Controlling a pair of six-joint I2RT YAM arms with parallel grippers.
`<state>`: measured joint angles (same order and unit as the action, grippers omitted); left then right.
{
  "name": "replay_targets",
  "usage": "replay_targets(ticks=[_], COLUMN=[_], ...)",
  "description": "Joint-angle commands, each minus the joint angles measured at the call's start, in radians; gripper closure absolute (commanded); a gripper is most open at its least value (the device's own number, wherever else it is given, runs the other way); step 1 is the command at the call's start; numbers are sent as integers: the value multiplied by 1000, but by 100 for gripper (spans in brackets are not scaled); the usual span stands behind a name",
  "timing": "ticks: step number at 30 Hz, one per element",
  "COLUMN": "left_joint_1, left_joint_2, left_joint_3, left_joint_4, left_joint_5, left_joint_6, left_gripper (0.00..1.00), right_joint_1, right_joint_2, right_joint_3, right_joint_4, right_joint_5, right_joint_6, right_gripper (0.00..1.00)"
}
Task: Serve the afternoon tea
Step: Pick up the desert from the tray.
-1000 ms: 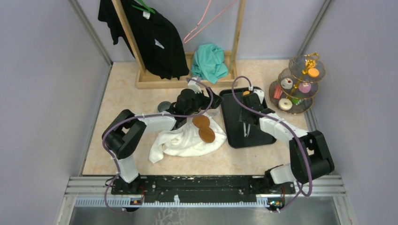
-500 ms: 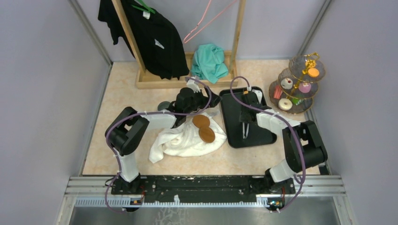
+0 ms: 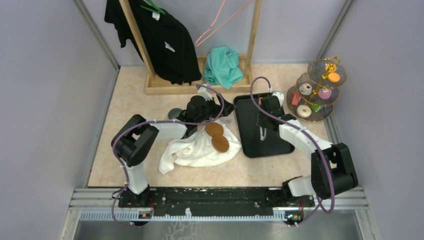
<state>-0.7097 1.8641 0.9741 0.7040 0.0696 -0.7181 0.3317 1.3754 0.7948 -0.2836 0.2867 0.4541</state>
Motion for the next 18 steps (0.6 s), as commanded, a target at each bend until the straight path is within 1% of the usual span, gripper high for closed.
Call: replay_targets(ticks=[1,11,18], left_joint_1=[1,-9,-23], left_joint_2=[-60,-153,-225], left_joint_3=[-33,-132,-200], left_joint_4=[46,48,33], left_joint_5=[15,-3,-25], left_joint_6=[-11,-13,-11], left_gripper=[10,12,12], right_joint_1=[17,102,186], right_joint_2=[-89,-215,-325], right_joint_3=[32,29,78], right_joint_4=[-10,-112,-223], right_joint_5=[23,82,147], right_joint_6=[21,66,107], right_gripper=[85,90,95])
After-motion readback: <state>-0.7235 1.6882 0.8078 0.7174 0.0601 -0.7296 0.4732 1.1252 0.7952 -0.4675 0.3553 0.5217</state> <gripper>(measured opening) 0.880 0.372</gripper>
